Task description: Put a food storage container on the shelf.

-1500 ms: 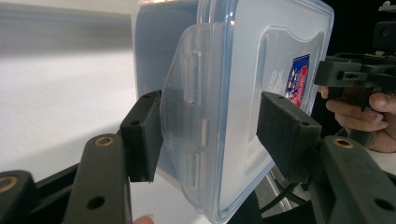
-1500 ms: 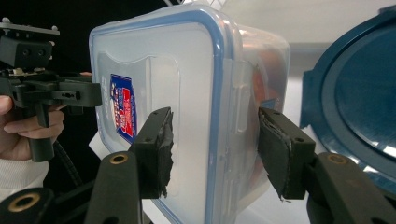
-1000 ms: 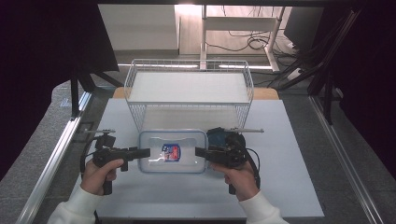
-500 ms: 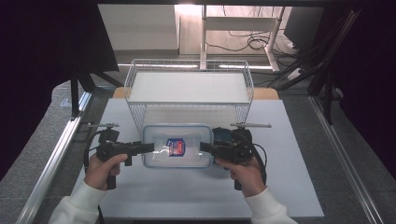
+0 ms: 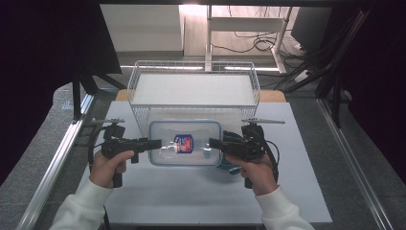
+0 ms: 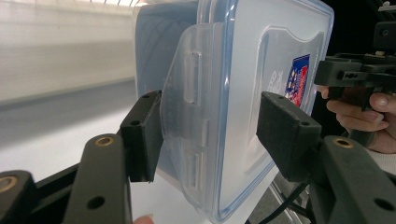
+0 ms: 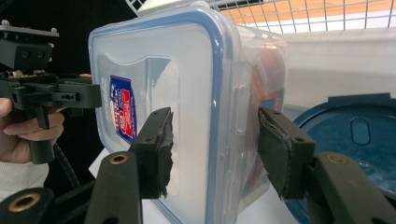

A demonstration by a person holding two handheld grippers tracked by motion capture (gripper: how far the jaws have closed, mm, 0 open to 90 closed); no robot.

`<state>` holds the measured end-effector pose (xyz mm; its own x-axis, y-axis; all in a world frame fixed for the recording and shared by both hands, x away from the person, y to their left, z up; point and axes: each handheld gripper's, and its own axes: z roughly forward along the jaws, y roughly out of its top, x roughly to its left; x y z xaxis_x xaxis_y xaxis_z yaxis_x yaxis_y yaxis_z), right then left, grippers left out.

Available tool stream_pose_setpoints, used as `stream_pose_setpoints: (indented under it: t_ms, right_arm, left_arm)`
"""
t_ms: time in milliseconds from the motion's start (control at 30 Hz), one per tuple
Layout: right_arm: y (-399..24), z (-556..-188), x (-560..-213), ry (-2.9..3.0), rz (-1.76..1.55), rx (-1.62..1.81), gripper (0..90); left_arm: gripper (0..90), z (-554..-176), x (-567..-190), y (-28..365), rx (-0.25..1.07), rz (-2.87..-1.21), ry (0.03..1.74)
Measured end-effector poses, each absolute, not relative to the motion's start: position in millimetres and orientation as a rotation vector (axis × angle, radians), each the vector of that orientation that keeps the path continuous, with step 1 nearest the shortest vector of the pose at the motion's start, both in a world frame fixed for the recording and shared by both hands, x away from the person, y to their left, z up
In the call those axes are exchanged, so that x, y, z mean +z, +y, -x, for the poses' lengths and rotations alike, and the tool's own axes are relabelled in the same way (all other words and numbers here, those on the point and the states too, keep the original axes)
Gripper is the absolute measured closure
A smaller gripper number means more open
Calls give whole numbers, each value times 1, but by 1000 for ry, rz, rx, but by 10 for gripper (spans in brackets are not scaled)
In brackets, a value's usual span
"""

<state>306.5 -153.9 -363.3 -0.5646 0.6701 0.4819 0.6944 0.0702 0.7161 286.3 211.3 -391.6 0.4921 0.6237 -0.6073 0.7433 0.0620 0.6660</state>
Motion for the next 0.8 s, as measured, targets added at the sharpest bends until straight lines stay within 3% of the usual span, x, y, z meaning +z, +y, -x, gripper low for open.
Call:
stream_pose_setpoints:
  t_ms: [800]
  right_arm:
    - [-160,-333,-331,-2276,1419,-1592,472]
  left_arm:
    - [425,-310,-355,207,-97,-1637,1176]
